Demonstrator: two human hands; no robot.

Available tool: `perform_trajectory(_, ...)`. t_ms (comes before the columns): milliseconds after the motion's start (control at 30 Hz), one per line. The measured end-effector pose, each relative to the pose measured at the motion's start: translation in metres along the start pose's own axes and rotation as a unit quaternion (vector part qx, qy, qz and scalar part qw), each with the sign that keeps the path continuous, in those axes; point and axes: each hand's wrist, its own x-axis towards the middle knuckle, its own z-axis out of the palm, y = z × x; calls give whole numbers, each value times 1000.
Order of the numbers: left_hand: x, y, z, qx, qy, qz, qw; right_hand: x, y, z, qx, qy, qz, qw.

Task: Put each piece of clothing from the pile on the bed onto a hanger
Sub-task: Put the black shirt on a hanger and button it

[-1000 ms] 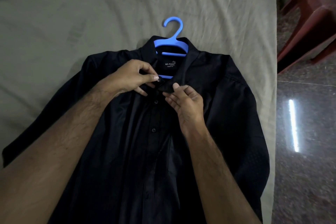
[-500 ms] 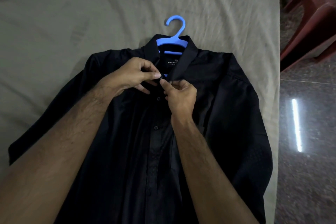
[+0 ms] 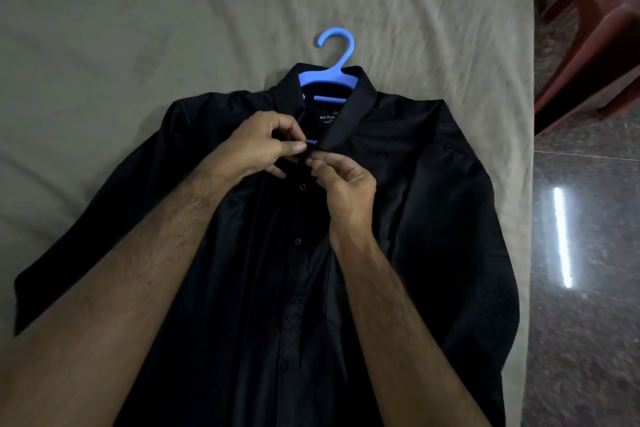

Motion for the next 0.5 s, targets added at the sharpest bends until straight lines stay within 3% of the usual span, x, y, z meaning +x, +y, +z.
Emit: perform_trajectory(500,-17,-24,7,-13,42,99,994,12,-4,13,-63,42,55,996)
